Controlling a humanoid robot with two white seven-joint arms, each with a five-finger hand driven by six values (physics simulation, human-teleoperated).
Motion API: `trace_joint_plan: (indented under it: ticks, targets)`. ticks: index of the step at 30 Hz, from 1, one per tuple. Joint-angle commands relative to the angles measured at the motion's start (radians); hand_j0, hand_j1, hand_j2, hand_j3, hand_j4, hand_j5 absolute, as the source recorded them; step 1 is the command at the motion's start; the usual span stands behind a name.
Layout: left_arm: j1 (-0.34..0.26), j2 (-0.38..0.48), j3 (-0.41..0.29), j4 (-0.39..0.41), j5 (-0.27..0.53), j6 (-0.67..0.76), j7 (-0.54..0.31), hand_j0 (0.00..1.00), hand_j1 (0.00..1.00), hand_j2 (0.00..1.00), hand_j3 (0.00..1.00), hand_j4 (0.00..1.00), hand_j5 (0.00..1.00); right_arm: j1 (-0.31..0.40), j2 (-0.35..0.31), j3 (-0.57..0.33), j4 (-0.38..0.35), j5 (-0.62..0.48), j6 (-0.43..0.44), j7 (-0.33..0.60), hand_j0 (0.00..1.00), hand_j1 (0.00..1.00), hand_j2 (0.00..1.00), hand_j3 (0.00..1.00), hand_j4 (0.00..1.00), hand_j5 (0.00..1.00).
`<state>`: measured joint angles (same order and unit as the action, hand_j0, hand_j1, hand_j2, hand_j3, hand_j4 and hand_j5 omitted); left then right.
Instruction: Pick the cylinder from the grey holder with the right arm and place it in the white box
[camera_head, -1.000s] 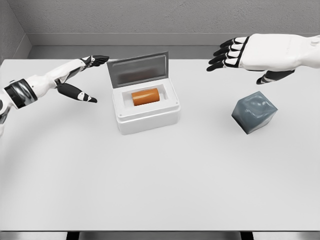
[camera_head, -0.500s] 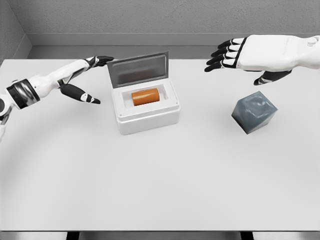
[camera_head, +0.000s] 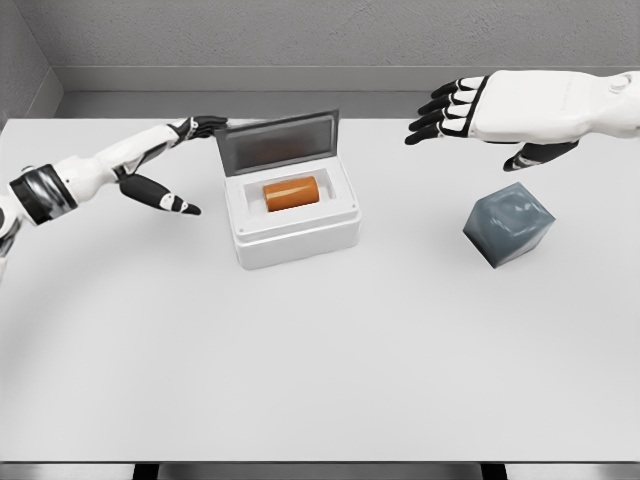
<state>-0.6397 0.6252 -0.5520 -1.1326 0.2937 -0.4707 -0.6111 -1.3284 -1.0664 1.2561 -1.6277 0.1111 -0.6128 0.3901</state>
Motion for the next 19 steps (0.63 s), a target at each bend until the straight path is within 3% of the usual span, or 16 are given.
trace_joint_plan:
  ticks: [1,7,11,15,19]
  targets:
    - [0.0,0.011,0.001,-0.006,0.01,0.001,0.0,1.0,1.0,1.0,1.0,1.0,1.0,0.0,0.0,-0.001,0.0,-0.005,0.002,-0.001,1.0,1.0,1.0,1.0,1.0,1.0]
    - [0.003,0.024,0.01,0.002,0.036,0.001,0.0,1.0,1.0,1.0,1.0,1.0,1.0,0.0,0.002,-0.001,-0.001,-0.005,0.002,-0.001,1.0,1.0,1.0,1.0,1.0,1.0]
    - [0.002,0.045,0.015,0.132,0.127,-0.003,0.0,1.0,1.0,1.0,1.0,1.0,1.0,0.006,0.0,-0.001,-0.001,-0.005,0.002,-0.001,1.0,1.0,1.0,1.0,1.0,1.0]
    - [0.002,0.051,0.04,0.2,0.127,-0.003,0.0,1.0,1.0,1.0,1.0,1.0,1.0,0.014,-0.003,-0.001,-0.004,-0.005,0.002,-0.001,1.0,1.0,1.0,1.0,1.0,1.0]
    - [0.003,0.059,0.058,0.212,0.125,-0.002,0.0,1.0,1.0,1.0,1.0,1.0,1.0,0.014,-0.006,-0.001,-0.006,-0.005,0.002,-0.001,1.0,1.0,1.0,1.0,1.0,1.0]
